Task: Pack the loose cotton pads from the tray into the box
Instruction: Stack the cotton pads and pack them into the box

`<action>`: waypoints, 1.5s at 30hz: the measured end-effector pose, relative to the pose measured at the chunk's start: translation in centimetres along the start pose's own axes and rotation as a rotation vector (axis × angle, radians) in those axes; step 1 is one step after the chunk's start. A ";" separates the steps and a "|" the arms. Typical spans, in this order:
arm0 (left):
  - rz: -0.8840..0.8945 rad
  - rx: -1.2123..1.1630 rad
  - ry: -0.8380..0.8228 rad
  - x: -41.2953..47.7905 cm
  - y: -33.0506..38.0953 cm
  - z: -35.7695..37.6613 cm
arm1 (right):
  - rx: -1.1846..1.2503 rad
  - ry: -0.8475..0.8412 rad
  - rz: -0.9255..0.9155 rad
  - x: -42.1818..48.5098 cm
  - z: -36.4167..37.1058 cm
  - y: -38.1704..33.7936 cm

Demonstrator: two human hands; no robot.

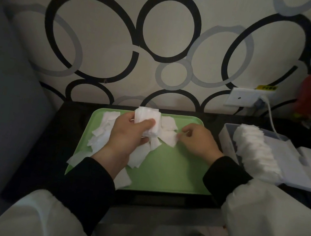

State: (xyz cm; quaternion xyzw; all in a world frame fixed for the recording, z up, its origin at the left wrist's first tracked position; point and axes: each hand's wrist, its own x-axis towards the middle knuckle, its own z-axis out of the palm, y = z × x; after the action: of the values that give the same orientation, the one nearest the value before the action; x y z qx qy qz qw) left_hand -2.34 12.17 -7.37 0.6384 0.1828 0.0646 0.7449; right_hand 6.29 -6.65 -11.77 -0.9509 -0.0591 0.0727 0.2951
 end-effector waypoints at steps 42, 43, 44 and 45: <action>0.000 0.188 -0.143 -1.1 -0.5 -0.7 | 0.825 -0.314 -0.109 -4.0 -6.4 -1.8; -0.004 0.183 -0.162 -1.2 -0.5 -0.6 | 0.847 -0.351 -0.125 -4.1 -6.5 -2.0; -0.006 0.186 -0.183 -1.3 -0.5 -0.3 | 0.867 -0.399 -0.142 -4.2 -6.5 -2.3; -0.009 0.193 -0.200 -1.3 -0.5 -0.2 | 0.884 -0.445 -0.153 -4.4 -6.4 -2.6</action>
State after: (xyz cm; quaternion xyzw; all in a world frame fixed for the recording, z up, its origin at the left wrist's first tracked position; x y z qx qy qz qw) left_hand -3.69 11.85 -7.60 0.7094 0.1158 -0.0204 0.6950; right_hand 2.94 -8.74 -4.59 -0.6892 -0.1539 0.2699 0.6546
